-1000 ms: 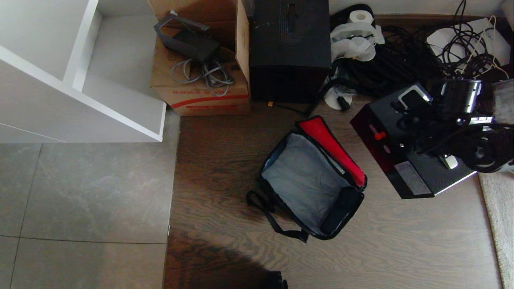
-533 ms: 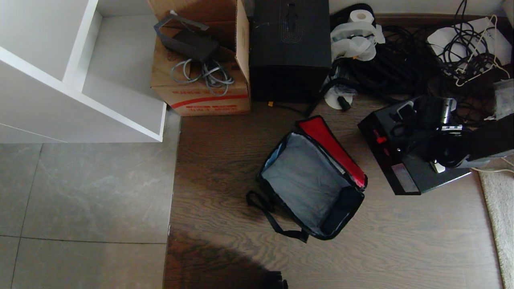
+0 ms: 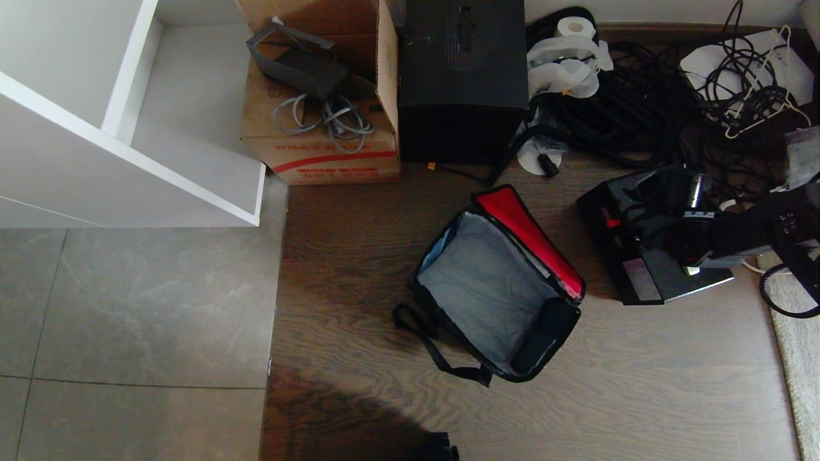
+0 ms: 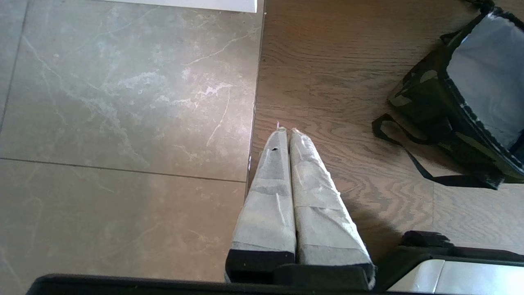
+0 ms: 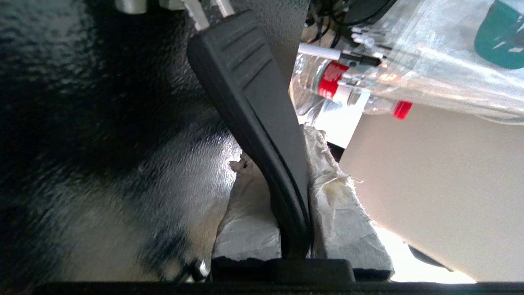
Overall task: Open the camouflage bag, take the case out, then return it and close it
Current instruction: Place the black box back
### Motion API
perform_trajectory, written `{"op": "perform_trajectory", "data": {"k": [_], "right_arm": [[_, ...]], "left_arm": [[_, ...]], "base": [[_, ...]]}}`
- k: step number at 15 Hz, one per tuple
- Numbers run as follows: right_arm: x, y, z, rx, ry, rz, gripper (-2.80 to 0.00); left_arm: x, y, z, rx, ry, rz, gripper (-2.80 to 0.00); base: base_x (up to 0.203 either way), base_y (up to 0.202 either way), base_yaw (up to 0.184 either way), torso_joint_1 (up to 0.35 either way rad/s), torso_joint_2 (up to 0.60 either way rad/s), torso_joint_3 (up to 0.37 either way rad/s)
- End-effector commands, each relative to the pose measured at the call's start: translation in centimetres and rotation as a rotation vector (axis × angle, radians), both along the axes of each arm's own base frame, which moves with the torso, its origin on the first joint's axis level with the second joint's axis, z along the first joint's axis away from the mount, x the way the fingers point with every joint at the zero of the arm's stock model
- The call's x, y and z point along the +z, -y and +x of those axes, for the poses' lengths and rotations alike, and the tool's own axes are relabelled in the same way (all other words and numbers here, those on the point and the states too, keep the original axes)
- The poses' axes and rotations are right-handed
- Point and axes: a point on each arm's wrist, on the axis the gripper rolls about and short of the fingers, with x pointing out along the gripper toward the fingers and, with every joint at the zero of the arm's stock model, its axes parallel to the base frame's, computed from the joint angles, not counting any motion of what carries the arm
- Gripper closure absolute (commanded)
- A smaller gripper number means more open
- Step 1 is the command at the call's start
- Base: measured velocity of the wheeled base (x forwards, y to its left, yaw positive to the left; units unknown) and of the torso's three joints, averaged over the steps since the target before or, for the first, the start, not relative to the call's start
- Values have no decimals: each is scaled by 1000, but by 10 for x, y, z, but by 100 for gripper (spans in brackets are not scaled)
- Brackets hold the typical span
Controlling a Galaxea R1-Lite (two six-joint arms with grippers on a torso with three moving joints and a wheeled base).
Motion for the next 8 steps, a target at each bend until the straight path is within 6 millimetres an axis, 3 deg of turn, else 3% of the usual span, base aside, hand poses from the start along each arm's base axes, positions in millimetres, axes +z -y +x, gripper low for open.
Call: {"op": "perform_trajectory", "data": {"k": [1,3,4,8], "right_arm": [[-22,5,8,-8,-36,2,0],[-30,5,11,-7,-50,2,0],[-31,4,11,-3,-58,2,-280],[-32,-7,9,17,-68,11,-280]], "left_arm": [[-2,0,1,2,-8,-1,0],[-2,0,1,0,-8,0,0],[-3,0,1,1,-9,0,0],[-3,0,1,0,-9,-1,0]], "base": [[0,0,0,0,0,0],[0,0,0,0,0,0],[0,0,0,0,0,0],[0,0,0,0,0,0]]}}
